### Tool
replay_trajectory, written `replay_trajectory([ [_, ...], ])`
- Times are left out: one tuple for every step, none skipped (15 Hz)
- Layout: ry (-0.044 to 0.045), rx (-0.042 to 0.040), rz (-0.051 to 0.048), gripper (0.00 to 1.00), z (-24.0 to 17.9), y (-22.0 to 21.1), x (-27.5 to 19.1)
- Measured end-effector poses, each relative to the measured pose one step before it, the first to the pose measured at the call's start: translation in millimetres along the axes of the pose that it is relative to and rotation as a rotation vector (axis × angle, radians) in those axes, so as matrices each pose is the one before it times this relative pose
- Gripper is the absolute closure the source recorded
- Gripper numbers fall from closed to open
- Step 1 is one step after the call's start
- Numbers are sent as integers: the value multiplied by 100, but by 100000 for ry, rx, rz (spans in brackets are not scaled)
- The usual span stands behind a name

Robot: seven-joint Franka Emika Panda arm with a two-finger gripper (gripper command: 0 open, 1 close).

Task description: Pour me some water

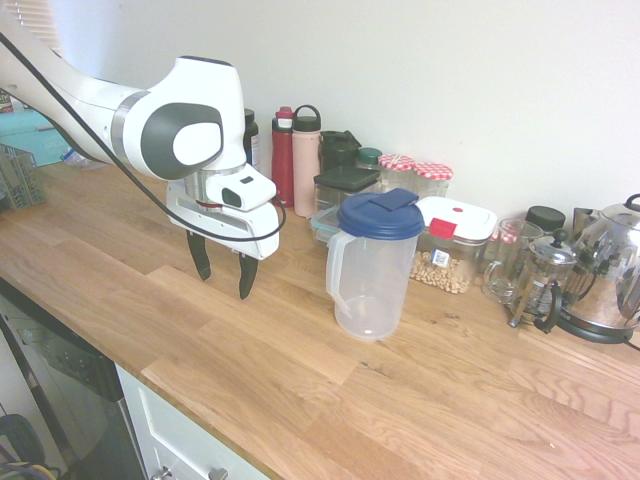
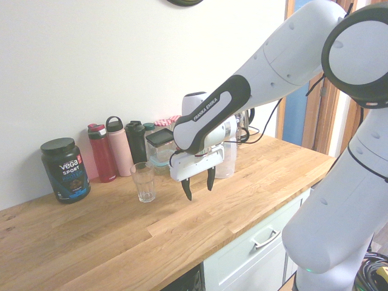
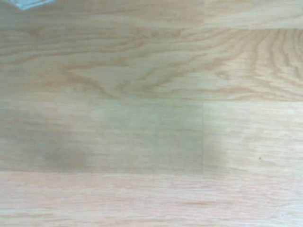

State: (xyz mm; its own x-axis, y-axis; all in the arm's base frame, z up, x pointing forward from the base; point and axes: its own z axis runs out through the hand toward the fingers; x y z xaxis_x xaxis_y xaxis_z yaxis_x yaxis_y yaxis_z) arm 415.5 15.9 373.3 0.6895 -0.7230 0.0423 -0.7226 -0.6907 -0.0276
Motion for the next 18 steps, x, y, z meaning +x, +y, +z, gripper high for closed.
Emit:
replay_trajectory([
  [-287,117,507,0,41,22,30],
  [-774,735,1323,0,-30,34,110],
  [52,1591,1065,0,-631,-112,149],
  [1264,2046,603,0,-1676,-171,160],
  [1736,2045,871,0,-2587,12,74],
  [1563,2389,2126,0,-2993,474,-13],
  [1375,2990,3531,0,-3154,958,62],
  [2573,3383,4409,0,-2968,1211,304],
  [3416,3149,4792,0,-2408,1271,518],
  [3636,2685,4877,0,-1900,1159,655],
  [3573,1983,4511,0,-1345,1037,686],
  [3696,1300,3771,0,-679,1066,568],
  [3979,1679,2754,0,-178,952,368],
  [3536,1817,2067,0,1,917,269],
  [2576,1515,1300,0,201,848,157],
  [2264,878,20,0,453,768,141],
  [1894,717,-154,0,716,754,72],
  [1406,462,-469,0,835,674,26],
])
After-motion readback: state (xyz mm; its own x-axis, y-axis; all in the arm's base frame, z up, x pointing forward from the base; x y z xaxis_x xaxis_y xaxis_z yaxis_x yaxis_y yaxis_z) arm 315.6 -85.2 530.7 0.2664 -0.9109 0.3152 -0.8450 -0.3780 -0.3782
